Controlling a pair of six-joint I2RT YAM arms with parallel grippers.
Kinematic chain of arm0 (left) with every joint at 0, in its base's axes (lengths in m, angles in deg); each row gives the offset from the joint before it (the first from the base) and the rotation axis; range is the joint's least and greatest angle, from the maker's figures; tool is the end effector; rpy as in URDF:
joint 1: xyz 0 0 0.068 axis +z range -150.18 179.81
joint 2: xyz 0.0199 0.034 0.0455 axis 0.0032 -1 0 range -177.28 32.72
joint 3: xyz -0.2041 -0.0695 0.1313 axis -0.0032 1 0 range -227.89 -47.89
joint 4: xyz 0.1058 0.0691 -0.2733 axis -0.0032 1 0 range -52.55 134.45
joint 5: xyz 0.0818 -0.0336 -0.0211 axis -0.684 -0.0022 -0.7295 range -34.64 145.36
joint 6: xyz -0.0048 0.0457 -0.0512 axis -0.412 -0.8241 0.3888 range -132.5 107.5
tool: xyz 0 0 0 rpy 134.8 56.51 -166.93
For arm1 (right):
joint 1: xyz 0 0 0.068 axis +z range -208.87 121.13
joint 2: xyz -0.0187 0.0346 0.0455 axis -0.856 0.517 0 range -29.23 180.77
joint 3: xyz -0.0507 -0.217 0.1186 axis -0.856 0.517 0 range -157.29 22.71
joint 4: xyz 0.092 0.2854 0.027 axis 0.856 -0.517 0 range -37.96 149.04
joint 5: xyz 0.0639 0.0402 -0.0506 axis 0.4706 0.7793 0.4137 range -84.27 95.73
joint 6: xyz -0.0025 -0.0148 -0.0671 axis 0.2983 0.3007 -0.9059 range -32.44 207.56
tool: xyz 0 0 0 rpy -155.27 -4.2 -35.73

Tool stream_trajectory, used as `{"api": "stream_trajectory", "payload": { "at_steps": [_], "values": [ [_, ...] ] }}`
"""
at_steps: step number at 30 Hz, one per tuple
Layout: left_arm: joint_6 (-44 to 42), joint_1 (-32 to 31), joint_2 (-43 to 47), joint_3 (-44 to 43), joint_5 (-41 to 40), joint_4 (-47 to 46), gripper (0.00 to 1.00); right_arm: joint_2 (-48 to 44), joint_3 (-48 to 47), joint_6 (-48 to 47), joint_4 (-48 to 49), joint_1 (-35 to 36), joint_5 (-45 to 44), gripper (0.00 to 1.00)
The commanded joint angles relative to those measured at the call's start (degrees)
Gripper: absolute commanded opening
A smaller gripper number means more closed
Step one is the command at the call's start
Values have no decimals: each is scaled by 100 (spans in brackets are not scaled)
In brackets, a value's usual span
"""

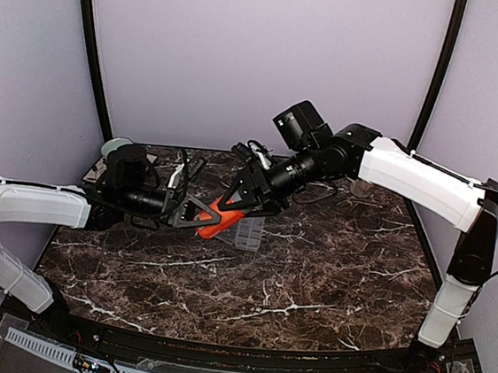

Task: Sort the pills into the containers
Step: Pass from the right arm to the left

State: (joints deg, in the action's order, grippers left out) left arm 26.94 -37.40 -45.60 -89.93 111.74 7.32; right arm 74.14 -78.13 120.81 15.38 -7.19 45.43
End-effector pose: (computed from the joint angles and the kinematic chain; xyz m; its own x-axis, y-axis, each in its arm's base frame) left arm 0.2442 -0.2436 0.2187 -0.6974 0.0880 -0.7112 0.7137 -0.0050 -0.7005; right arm 0.2488 0.3721 0.3128 -0.8555 -0.4022 -0.3262 -0.4888 0.4194 0.7650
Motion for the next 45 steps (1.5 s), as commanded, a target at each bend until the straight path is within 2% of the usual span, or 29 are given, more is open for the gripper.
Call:
{"api": "stream_trajectory", "payload": {
  "at_steps": [1, 2, 10, 15, 17, 18, 24, 29, 39, 45],
  "values": [
    [31, 12, -14, 28, 277, -289, 79, 67, 38, 64, 479, -66, 77, 21],
    [55, 14, -28, 29, 296, -325, 75, 76, 38, 67, 474, -70, 74, 21],
    [90, 64, -38, 13, 312, -369, 69, 97, 58, 76, 485, -79, 92, 21],
    [116, 99, -3, 29, 321, -403, 61, 95, 105, 67, 515, -74, 97, 23],
    [117, 100, 1, 31, 331, -406, 52, 92, 108, 64, 528, -73, 95, 26],
    [121, 100, 1, 36, 342, -413, 45, 95, 104, 58, 527, -75, 96, 28],
    [110, 100, 1, 12, 357, -386, 20, 74, 117, -11, 472, -79, 55, 46],
    [68, 100, 2, -6, 345, -321, 1, 53, 145, -29, 466, -74, 38, 52],
    [42, 100, 65, 20, 329, -294, 0, 10, 202, -91, 411, -79, -40, 65],
    [-28, 100, 123, 29, 288, -206, 0, -31, 255, -96, 424, -88, -62, 66]
  ]
}}
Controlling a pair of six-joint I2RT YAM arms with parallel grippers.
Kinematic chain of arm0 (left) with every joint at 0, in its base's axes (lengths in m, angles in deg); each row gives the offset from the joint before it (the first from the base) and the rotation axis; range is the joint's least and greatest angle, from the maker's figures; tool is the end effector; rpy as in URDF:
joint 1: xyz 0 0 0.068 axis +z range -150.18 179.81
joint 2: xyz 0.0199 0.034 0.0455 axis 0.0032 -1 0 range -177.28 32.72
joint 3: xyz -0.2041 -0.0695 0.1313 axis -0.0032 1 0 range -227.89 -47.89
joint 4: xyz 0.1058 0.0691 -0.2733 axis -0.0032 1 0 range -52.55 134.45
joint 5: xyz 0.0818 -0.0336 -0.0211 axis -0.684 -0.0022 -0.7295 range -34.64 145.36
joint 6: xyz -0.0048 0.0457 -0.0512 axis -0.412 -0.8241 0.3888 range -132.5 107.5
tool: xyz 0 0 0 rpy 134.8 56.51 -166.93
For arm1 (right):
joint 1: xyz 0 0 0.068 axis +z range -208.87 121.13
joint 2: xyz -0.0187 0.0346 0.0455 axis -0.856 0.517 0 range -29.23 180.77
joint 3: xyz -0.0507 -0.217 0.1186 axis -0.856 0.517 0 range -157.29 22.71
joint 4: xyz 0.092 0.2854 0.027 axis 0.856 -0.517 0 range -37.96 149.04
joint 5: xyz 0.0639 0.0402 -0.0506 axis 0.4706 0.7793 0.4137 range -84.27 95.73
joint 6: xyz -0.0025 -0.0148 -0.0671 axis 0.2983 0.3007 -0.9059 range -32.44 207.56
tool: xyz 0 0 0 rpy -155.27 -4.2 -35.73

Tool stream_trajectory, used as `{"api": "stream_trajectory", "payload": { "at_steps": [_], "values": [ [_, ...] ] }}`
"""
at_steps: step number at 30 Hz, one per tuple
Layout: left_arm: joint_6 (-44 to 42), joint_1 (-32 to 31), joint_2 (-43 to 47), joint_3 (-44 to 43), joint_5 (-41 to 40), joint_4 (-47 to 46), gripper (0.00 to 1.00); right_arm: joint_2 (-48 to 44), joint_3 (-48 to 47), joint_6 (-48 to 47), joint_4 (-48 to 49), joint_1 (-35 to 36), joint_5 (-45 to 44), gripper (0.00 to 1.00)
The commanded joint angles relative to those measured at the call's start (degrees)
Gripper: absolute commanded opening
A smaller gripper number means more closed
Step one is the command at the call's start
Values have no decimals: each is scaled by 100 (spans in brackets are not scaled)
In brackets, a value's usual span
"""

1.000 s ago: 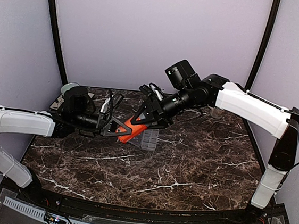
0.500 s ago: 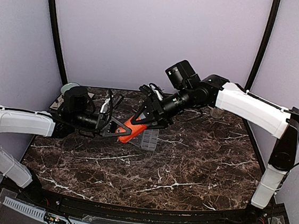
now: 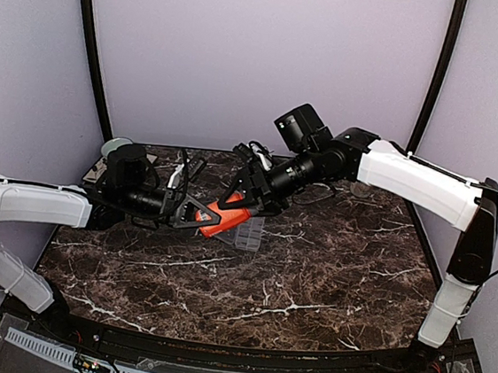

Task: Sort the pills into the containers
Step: Pass from the right arm to the left, then hold the pill bottle.

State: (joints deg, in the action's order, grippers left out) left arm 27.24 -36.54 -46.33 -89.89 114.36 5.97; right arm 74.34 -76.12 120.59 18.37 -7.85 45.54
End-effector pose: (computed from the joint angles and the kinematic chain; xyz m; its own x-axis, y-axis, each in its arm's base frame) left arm 0.2465 -0.2407 0.2170 -0.6945 0.1024 -0.7122 0.7132 -0.0331 -0.7002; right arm 0.2552 0.3720 0.3026 -0.8552 -0.3912 -0.3400 -0.4936 0.4141 0.7648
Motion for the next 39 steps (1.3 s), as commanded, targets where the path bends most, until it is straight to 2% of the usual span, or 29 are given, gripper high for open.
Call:
{"api": "stream_trajectory", "payload": {
  "at_steps": [1, 21, 34, 39],
  "values": [
    [-67, 15, 196, 25, 23, -61, 0, -56, 56, -63, 146, -22, -64, 66],
    [-99, 24, 188, 28, 35, -42, 0, -65, 40, -37, 198, -48, -105, 68],
    [-83, 76, 240, 16, 81, -15, 0, -100, 83, -34, 284, -91, -123, 79],
    [-90, 76, 262, 28, 113, 2, 0, -148, 93, -25, 284, -135, -157, 80]
  ]
}}
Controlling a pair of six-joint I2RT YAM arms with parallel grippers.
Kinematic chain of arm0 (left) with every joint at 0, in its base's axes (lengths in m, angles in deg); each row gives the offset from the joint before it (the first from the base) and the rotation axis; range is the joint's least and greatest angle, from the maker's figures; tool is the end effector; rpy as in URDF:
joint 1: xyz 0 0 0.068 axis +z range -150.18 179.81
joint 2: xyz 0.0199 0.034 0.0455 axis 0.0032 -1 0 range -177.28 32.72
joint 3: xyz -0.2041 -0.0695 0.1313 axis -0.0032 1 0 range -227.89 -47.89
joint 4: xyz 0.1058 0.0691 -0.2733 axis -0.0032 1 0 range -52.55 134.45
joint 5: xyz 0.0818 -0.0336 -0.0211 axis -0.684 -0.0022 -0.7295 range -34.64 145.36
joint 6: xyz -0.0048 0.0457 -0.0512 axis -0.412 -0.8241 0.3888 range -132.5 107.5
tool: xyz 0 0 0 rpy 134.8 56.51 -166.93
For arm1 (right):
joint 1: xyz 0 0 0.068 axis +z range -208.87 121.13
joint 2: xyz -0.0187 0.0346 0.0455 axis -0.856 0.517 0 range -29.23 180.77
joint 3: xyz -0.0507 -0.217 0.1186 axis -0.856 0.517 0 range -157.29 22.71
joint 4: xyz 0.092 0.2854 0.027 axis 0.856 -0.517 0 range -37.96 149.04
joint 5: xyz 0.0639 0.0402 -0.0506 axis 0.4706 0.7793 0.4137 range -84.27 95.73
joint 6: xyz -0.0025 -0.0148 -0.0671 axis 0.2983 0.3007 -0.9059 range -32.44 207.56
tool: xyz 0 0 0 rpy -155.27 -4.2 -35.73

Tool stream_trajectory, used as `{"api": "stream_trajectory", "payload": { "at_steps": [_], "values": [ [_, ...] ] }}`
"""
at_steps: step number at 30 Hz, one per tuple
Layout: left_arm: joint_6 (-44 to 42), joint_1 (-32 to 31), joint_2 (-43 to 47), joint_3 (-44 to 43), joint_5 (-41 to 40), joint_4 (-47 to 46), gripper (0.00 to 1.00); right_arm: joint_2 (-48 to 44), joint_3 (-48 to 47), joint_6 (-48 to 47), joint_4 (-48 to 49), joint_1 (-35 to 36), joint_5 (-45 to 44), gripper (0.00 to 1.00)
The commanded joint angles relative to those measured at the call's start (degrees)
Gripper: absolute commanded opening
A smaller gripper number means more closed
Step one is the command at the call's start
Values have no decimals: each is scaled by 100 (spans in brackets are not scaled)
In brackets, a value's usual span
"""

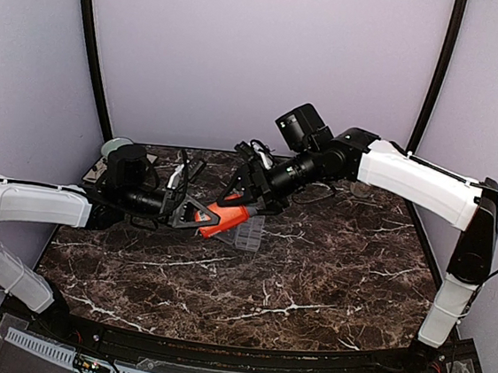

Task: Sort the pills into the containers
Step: Hold the pill bottle, then unscrew the lid of the pill bottle.

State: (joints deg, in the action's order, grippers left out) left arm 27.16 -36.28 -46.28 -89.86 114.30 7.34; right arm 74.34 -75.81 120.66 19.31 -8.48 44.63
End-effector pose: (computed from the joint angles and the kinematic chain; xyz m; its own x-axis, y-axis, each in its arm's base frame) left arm 0.2473 -0.2393 0.2146 -0.7075 0.1083 -0.6984 0.7009 -0.0194 -0.7130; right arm 0.2608 0.3699 0.3015 -0.8588 -0.3712 -0.3531 -0.4951 0.4245 0.7581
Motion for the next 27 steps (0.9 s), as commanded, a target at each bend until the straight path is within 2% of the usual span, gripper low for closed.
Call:
{"api": "stream_trajectory", "payload": {
  "at_steps": [1, 21, 27],
  "values": [
    [-77, 50, 261, 23, 128, -128, 0, -165, 100, -32, 195, -85, -66, 80],
    [-191, 235, 309, -38, 250, 217, 0, -528, 529, -28, 361, -299, 4, 80],
    [-418, 235, 313, -136, 326, 621, 0, -604, 592, -3, 437, -351, 73, 79]
  ]
}}
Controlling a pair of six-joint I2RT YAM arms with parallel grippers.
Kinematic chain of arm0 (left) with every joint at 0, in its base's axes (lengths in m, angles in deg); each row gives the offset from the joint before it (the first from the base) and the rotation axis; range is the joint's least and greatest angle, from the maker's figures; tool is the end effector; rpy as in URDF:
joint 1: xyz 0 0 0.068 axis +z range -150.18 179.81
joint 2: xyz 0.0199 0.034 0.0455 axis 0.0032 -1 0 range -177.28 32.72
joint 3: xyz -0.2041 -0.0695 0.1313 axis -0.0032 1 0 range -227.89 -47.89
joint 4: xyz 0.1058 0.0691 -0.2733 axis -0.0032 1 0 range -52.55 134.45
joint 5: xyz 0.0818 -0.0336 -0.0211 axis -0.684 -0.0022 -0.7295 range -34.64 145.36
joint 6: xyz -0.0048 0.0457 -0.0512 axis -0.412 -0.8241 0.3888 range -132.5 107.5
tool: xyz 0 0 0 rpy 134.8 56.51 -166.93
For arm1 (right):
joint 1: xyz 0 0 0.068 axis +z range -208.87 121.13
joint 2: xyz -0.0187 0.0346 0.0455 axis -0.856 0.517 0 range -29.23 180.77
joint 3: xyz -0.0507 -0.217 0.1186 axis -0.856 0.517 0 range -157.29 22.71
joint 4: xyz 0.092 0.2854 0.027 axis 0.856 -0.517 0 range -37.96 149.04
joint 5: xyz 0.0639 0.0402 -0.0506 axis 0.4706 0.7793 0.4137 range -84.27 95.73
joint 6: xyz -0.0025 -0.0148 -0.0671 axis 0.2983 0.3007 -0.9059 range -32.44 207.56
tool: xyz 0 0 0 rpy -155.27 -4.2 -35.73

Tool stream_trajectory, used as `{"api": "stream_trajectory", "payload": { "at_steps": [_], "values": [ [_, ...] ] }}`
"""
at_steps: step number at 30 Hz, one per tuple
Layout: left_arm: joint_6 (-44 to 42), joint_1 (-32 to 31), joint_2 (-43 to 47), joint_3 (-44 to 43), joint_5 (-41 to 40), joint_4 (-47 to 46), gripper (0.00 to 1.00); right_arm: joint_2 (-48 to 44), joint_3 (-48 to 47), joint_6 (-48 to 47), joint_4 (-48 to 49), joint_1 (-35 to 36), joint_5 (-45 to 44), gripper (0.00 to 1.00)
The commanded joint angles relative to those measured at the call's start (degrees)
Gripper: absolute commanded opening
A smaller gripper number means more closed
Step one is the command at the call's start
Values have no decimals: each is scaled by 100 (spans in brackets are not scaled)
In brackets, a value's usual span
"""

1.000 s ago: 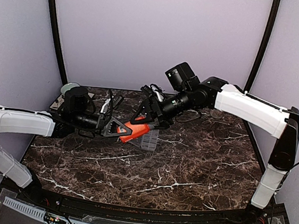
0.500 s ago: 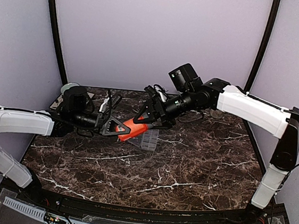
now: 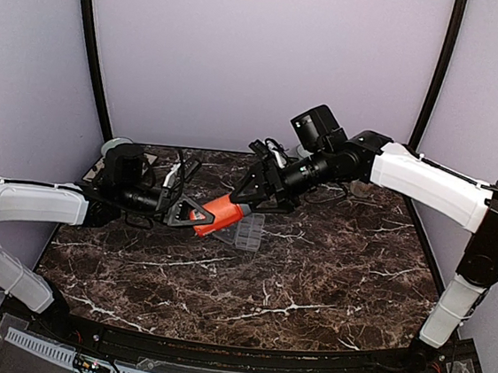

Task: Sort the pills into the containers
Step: Unscrew the lid of the pill bottle.

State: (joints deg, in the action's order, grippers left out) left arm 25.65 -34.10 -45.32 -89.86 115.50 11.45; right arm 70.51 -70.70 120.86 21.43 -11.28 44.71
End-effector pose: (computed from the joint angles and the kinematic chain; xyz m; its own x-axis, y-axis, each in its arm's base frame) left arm 0.2528 -0.2281 0.2129 -0.7234 0.1158 -0.6807 0.6861 0.0105 -0.7274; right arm 0.2690 0.3464 0.2996 -0.8740 -0.3240 -0.3622 -0.4782 0.4401 0.7601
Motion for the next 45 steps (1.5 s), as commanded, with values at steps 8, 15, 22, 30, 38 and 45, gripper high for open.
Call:
{"api": "stream_trajectory", "payload": {
  "at_steps": [8, 15, 22, 30, 38, 45],
  "values": [
    [-466, 16, 220, -248, 213, 529, 0, -282, 293, 67, 418, -98, 271, 77],
    [-407, 15, 169, -261, 233, 406, 0, -272, 412, 85, 487, -97, 398, 75],
    [-384, 15, 119, -306, 292, 381, 0, -233, 414, 186, 657, -97, 508, 73],
    [-385, 15, 87, -345, 341, 367, 0, -208, 452, 215, 754, -97, 586, 65],
    [-370, 16, 27, -394, 384, 324, 0, -210, 521, 257, 846, -79, 653, 58],
    [-382, 16, -9, -404, 413, 323, 0, -238, 538, 278, 888, -68, 672, 43]
  ]
}}
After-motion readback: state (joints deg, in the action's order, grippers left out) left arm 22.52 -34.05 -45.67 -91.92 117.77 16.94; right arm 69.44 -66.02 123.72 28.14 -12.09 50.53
